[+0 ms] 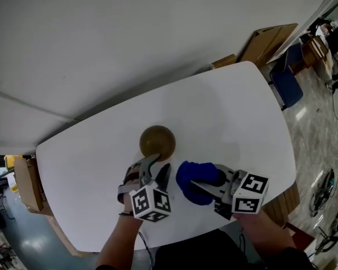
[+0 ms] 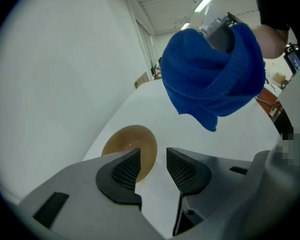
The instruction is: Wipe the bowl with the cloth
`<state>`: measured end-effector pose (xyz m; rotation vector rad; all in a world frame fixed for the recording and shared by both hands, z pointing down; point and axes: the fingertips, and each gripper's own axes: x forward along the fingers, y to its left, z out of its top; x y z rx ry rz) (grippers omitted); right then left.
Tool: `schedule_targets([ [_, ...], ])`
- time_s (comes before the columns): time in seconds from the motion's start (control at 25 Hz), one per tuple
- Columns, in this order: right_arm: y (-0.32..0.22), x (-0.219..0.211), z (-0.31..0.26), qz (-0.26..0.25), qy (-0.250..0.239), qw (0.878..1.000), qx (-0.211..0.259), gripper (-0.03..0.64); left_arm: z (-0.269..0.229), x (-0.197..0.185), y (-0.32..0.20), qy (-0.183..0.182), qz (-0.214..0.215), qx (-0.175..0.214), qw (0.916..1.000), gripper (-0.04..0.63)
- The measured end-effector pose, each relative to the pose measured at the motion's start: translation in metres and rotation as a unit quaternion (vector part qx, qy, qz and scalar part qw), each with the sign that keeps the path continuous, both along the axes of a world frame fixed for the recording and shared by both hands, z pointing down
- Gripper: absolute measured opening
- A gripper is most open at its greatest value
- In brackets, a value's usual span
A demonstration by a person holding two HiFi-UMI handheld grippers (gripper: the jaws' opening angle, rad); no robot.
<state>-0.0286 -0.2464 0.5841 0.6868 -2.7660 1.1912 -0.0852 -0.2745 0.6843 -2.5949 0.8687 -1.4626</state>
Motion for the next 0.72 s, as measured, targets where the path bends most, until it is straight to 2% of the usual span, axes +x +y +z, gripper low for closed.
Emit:
schedule_targets([
  [0.08, -0.001, 0.006, 0.001, 0.006, 0.001, 1.000, -0.003, 0.081, 0.008, 0.002, -0.001, -0.009, -0.002, -0.013, 0.9999, 0.169],
  [0.16, -0.002, 0.011, 0.000, 0.011, -0.001, 1.000, -0.004, 0.081, 0.011, 0.004, -0.003, -0.003, -0.012, -0.028, 0.9995, 0.163],
  [0.32, -0.001, 0.017, -0.007, 0.017, -0.006, 1.000, -0.003, 0.081, 0.014, 0.004, -0.005, 0.010, -0.026, -0.052, 0.9983, 0.096],
  [0.52, -0.001, 0.019, -0.016, 0.020, -0.010, 1.000, 0.001, 0.081, 0.014, -0.001, -0.001, -0.023, -0.012, -0.063, 0.9977, 0.024],
  [0.64, 0.002, 0.017, -0.025, 0.021, -0.018, 1.000, 0.002, 0.081, 0.003, -0.006, 0.003, -0.025, -0.016, -0.065, 0.9974, 0.018],
  [0.72, 0.006, 0.014, -0.034, 0.020, -0.024, 0.999, 0.006, 0.081, -0.009, -0.009, 0.008, -0.009, -0.026, -0.074, 0.9969, 0.017],
])
